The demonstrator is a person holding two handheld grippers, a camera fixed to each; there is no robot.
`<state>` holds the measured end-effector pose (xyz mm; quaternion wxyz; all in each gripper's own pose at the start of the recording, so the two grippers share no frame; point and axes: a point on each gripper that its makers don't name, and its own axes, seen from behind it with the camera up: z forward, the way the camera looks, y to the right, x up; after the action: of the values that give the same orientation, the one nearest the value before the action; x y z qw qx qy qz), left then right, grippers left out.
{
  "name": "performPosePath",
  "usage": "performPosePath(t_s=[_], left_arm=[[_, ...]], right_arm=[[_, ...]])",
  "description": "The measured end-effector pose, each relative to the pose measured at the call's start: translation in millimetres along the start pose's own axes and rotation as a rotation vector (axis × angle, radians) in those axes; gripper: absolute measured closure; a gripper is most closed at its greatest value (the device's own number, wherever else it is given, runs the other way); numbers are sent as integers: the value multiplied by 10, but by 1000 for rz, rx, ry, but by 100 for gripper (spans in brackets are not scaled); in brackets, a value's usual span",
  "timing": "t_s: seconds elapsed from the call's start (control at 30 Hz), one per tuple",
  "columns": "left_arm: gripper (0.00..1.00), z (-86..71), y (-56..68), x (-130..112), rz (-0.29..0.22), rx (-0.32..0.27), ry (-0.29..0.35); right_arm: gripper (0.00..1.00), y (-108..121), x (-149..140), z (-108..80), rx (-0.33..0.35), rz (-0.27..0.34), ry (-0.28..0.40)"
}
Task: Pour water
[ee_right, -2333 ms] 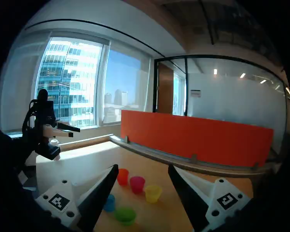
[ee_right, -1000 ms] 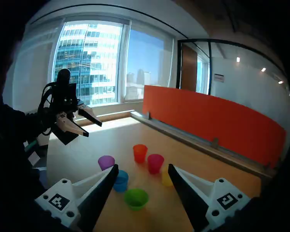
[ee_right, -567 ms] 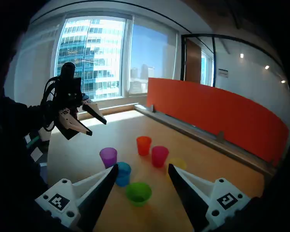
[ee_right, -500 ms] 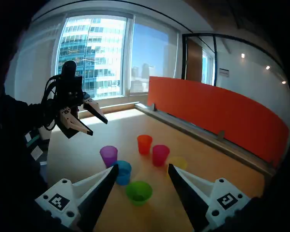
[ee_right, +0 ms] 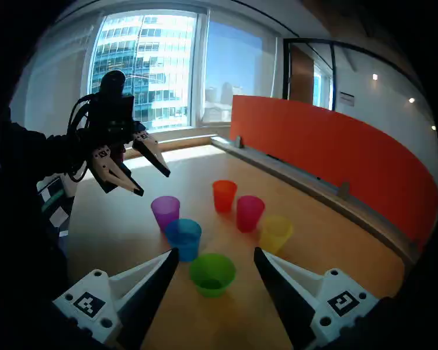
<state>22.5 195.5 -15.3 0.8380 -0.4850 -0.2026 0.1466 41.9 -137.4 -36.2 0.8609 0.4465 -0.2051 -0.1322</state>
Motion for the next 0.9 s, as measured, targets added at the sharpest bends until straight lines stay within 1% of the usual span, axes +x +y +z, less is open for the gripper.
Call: performPosePath(t_s=[0.37,0.57,0.9], left_arm=[[9,225,72,-219,28,-41,-81],[9,339,86,-277,41,-48,-117],[9,512,151,-341,54,-78,-172]], right_arm=[[1,-4,-276,134,24,3,-48],[1,-29,-372,202,38,0,-65],[1,-60,-495,294,60,-2,-90]])
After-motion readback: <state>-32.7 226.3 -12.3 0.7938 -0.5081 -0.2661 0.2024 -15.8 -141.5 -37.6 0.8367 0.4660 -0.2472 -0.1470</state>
